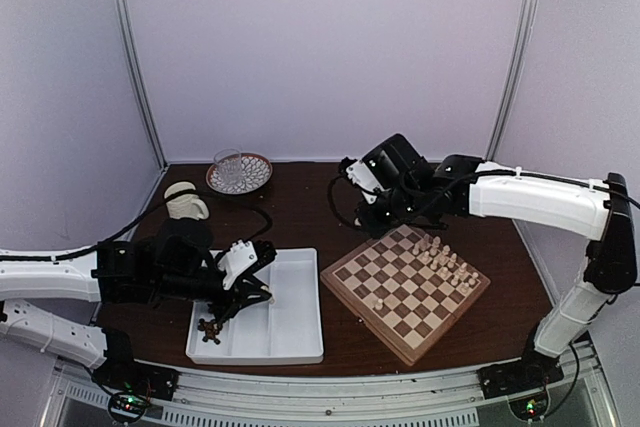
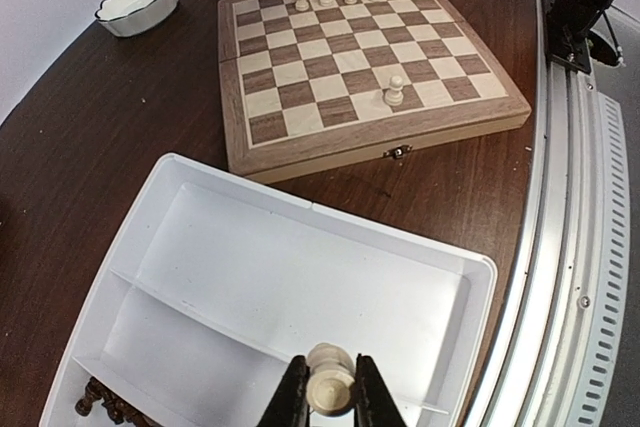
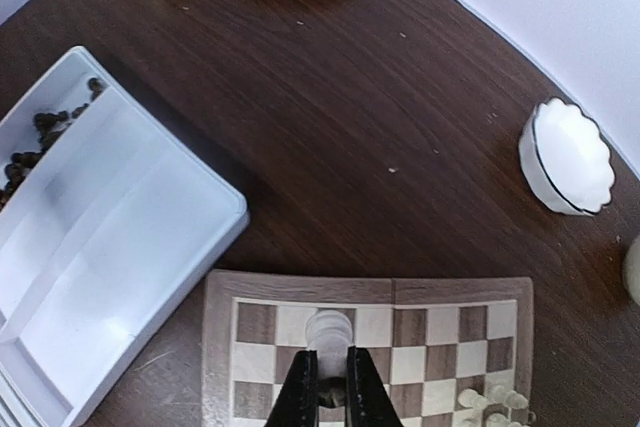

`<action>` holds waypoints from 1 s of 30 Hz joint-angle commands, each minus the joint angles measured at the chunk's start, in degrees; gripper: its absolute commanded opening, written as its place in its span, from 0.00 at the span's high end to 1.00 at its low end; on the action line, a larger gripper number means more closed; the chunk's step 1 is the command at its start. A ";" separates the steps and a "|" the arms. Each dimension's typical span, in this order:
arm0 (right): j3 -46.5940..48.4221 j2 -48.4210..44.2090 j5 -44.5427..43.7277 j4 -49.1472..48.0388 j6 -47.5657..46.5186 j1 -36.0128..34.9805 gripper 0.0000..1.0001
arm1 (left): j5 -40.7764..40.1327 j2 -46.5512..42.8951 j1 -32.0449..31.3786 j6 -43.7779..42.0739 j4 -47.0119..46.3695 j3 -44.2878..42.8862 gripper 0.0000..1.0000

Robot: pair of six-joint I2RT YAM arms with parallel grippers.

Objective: Set up the chess pieces on the board
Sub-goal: Pick up the knight from the chess pile, then place the knight at g1.

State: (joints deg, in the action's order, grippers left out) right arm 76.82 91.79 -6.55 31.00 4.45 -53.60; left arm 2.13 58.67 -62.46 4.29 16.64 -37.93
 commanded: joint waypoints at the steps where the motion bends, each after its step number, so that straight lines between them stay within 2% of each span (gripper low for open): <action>1: 7.38 5.47 -3.95 14.16 -0.15 5.51 1.00 | -0.57 1.72 0.14 1.59 -0.60 -2.02 0.94; 7: 17.14 12.39 -1.64 21.50 -0.37 12.80 1.00 | -1.25 2.68 0.14 3.22 -0.87 -1.97 0.94; 11: 19.84 15.83 1.91 23.58 -0.50 17.51 1.00 | -1.27 2.25 0.14 3.99 -1.13 -1.50 0.94; 30: 9.65 16.01 0.11 19.05 1.47 22.90 1.00 | -1.27 2.06 0.14 4.41 -1.18 -1.07 0.94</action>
State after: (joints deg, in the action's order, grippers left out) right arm 88.33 108.33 -5.43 51.40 4.75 -32.08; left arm 1.26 61.14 -62.46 8.29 16.78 -38.13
